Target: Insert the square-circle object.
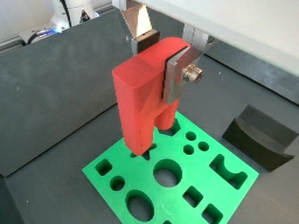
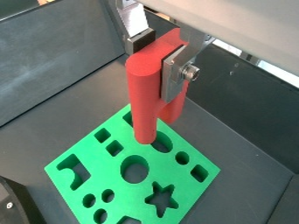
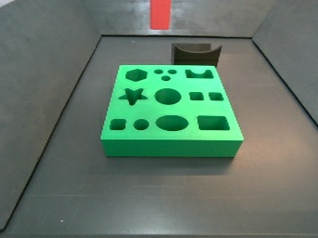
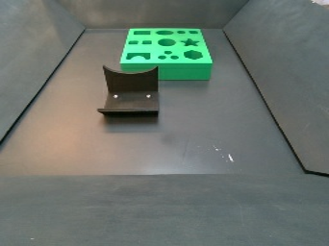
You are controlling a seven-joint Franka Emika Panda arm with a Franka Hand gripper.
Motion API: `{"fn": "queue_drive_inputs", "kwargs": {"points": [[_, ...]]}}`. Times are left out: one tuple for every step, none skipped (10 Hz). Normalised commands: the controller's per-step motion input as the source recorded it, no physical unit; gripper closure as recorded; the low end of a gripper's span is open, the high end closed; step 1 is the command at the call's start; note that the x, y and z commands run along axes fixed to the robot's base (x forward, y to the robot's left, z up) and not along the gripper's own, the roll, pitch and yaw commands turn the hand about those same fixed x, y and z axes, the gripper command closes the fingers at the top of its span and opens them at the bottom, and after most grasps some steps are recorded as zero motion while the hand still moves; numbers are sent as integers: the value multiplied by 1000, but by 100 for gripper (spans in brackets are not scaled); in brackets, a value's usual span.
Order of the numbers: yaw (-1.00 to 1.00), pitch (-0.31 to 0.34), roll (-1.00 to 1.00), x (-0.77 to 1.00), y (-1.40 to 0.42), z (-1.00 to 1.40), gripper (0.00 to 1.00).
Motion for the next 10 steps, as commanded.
{"fn": "queue_drive_inputs", "kwargs": {"points": [[0,0,0,-34,71,0,100],[-1000,0,61,0,0,-209,100],[-1000,-4,0,0,0,-446,100],[-1000,-63,0,0,0,-546,100],[-1000,-111,0,0,0,-606,100],[-1000,-161,-4,-40,0,-666,100],[-1000,-137,0,-17,-120,-546,100],[-769,0,37,0,-517,-31,100],[-751,37,94,0,-497,0,100],[-820,10,99,0,-394,0,100]]}}
